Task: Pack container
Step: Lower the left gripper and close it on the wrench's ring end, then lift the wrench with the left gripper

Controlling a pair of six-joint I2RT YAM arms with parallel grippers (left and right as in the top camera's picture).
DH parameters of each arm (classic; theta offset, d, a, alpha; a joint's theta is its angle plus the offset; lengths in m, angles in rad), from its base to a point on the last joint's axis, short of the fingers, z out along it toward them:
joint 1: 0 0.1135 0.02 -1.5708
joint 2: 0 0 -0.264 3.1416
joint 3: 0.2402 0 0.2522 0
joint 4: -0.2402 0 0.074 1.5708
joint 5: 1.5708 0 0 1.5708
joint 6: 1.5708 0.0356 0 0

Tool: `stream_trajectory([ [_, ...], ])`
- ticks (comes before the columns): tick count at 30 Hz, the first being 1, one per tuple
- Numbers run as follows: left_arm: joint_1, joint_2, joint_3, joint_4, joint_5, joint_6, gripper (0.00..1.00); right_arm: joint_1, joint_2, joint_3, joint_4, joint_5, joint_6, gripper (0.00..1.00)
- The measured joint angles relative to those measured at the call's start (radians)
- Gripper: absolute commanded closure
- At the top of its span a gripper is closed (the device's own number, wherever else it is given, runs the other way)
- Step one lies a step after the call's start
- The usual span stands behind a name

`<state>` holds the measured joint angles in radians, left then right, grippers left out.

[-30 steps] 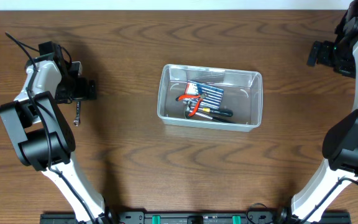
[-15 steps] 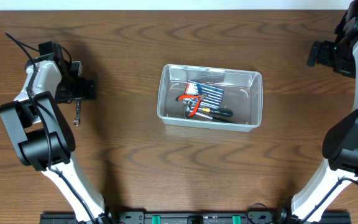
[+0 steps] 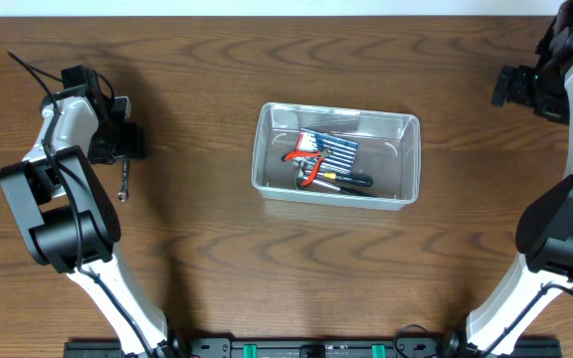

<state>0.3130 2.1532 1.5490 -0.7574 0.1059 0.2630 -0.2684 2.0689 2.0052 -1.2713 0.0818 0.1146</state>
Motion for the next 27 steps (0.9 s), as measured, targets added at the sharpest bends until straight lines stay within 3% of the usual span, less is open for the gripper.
stream_trajectory([
  [13, 0.000, 0.000, 0.000, 0.007, 0.000, -0.001, 0.66, 0.000, 0.000, 0.000, 0.000, 0.000, 0.000, 0.01],
  [27, 0.000, 0.000, 0.000, 0.005, 0.000, 0.000, 0.72, 0.000, 0.000, 0.000, 0.000, 0.000, 0.000, 0.01],
])
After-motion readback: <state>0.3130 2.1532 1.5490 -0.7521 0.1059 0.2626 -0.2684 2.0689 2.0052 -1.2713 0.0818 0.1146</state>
